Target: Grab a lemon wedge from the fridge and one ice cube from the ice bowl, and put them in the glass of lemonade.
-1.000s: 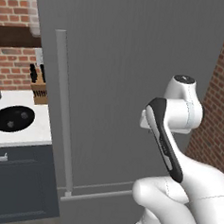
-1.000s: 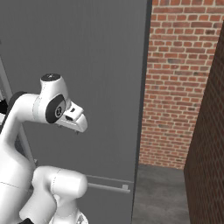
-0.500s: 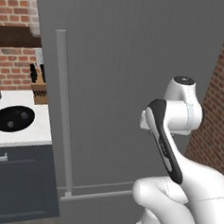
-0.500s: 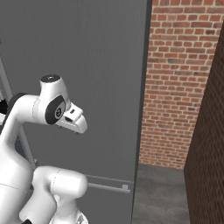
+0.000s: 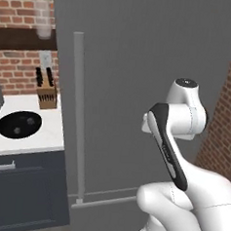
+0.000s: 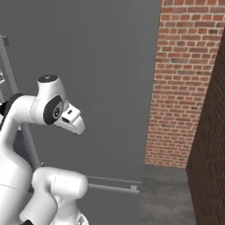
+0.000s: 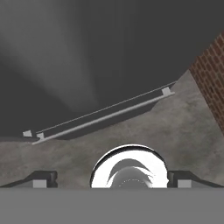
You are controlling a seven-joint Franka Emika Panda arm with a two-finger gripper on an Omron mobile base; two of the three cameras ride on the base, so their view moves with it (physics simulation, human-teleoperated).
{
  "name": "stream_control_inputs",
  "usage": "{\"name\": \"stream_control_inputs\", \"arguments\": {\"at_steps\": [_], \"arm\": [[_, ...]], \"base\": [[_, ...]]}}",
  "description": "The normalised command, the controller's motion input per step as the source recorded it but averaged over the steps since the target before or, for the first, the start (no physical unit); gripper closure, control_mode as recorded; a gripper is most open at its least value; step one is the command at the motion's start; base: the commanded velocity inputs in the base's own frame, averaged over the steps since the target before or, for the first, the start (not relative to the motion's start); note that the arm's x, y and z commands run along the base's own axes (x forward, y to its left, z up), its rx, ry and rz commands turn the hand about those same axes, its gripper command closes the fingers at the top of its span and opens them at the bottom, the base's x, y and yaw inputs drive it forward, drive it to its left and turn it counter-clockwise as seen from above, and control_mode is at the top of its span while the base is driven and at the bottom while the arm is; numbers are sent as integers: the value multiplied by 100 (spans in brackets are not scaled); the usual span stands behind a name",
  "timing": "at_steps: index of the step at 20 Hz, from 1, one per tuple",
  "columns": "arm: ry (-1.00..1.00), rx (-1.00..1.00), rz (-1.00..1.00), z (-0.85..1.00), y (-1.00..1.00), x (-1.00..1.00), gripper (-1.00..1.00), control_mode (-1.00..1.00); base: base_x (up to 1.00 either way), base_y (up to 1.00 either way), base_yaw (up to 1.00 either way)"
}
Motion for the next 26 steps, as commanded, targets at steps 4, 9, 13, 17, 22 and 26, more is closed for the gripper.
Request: {"name": "stream_control_inputs", "arguments": {"at_steps": [4, 9, 13, 17, 22, 26], "arm": [[0, 0, 0, 0, 0, 0, -100, 100], [0, 0, 0, 0, 0, 0, -100, 100], [0, 0, 0, 0, 0, 0, -100, 100], [0, 0, 0, 0, 0, 0, -100, 100], [0, 0, 0, 0, 0, 0, -100, 100], [0, 0, 0, 0, 0, 0, -100, 100]], "base": [[3, 96, -32], [-13, 66, -42], [-16, 62, -44], [-4, 69, -28], [-16, 40, -7], [-38, 0, 0]]}}
